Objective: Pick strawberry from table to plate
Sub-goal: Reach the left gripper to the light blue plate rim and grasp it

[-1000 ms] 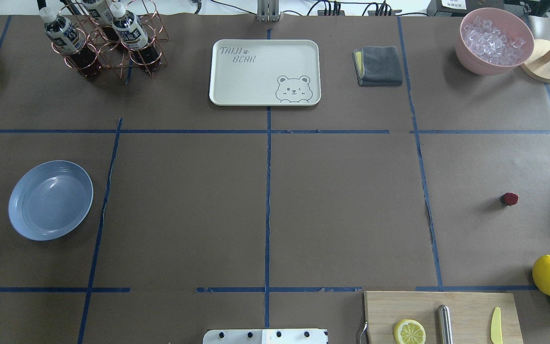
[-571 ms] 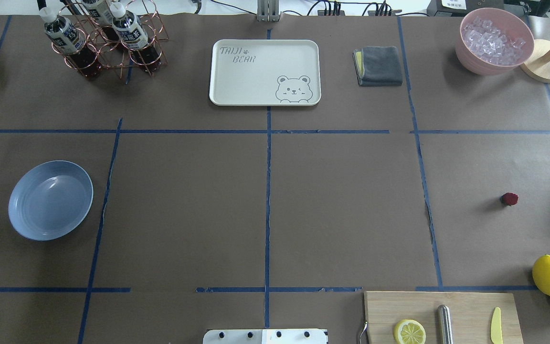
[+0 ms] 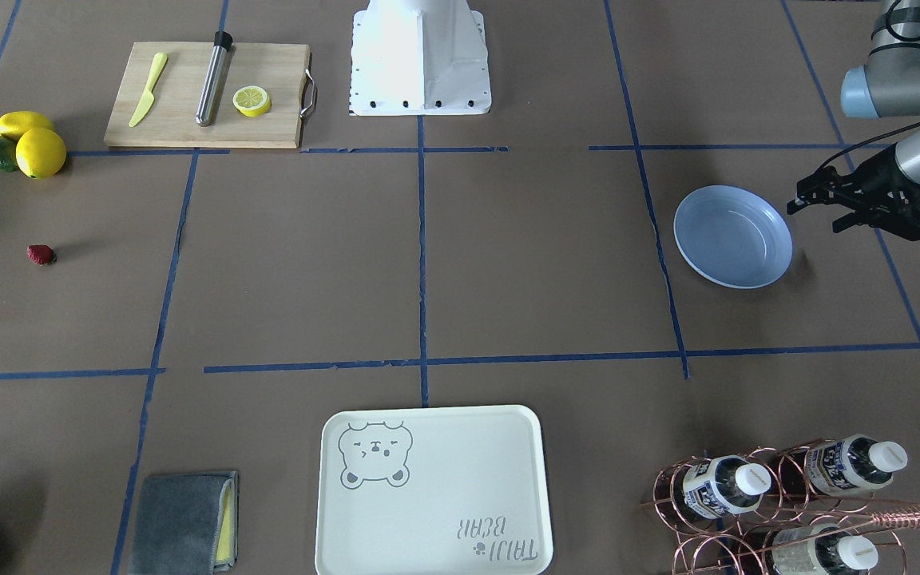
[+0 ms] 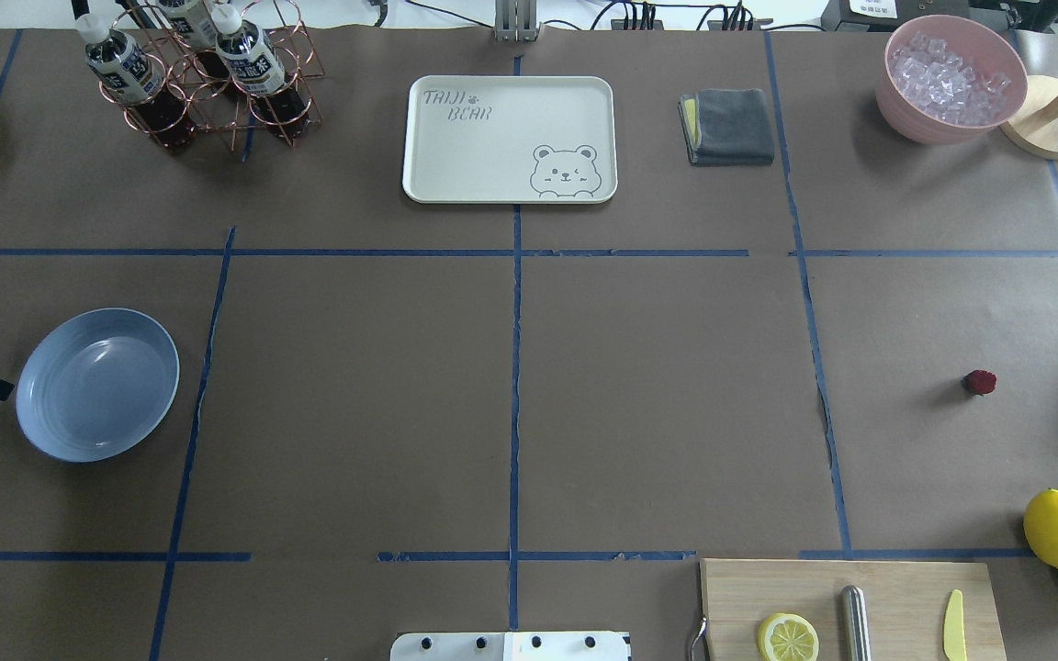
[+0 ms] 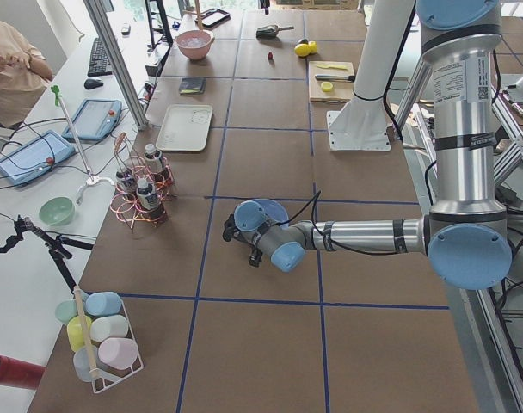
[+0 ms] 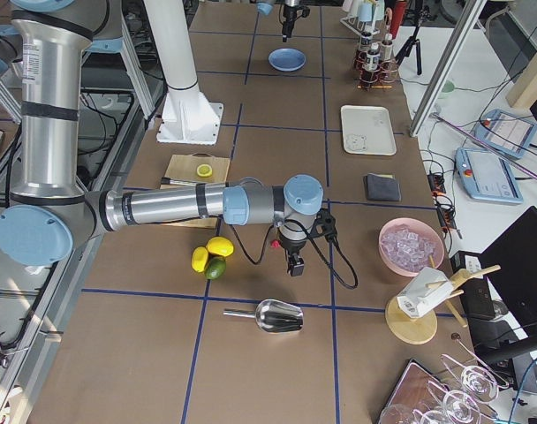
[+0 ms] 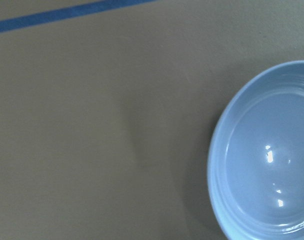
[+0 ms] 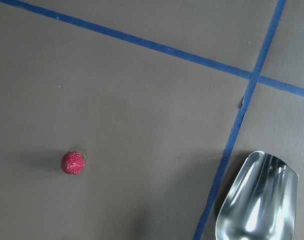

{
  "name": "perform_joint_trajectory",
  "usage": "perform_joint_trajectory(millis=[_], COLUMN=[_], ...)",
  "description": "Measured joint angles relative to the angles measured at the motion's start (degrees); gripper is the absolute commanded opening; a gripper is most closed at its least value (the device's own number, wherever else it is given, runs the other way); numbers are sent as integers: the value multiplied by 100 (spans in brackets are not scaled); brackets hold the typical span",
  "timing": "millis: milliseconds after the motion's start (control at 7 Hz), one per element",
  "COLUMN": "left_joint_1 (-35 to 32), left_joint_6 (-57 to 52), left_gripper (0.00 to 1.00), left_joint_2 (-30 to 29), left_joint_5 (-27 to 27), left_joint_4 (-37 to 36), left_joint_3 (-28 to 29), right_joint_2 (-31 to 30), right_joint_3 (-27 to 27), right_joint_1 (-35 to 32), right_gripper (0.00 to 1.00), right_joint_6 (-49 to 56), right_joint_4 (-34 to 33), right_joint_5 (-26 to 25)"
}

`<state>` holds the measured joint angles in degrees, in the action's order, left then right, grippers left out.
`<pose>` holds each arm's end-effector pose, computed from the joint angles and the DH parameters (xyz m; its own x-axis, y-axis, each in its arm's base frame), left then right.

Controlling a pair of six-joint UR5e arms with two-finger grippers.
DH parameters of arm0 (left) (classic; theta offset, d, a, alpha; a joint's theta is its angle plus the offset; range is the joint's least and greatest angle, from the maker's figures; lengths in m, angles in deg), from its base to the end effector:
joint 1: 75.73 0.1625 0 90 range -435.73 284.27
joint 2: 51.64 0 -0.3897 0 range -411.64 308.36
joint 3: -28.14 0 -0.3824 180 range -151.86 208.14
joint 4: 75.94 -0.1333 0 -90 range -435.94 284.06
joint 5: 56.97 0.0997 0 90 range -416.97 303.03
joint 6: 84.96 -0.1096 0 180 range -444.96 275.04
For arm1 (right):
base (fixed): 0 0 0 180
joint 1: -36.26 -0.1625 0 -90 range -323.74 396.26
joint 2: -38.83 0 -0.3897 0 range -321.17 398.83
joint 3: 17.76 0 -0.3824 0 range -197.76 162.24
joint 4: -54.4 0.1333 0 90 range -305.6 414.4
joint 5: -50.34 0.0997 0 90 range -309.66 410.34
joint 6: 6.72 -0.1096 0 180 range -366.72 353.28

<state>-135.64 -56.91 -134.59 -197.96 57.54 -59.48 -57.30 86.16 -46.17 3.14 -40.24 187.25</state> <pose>0.1843 -0.4140 0.6132 0.4835 0.2736 -0.8315 -0.2131 0.9581 0.1914 -0.0053 -0.4441 0.5674 0.6395 -0.2974 0.7090 0.2447 0.9529 0.1790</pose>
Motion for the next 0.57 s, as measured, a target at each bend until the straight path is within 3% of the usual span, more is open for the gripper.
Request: perform_joint_trajectory(millis=[143,286,429,571], left_joint_1=[113,176,204,212], left_joint_6=[53,70,176,428], left_gripper=[80,17,0,0], left_joint_2=[-69,-146,-222,-304], left_joint_5=[46,78,91,96], left_joint_4=[56,74,79,84], left_joint_3=[82,173,239,257], right_joint_2=[-2,-2,-2,-2], right_joint_3=[-21,-32,-35,-38], right_joint_1=[21,29,35,39], right_gripper=[100,100,100,100], right_joint_6=[-6,-9,-10,-11], right_joint_4=[10,13,15,15], right_joint_5=[4,9,11,12])
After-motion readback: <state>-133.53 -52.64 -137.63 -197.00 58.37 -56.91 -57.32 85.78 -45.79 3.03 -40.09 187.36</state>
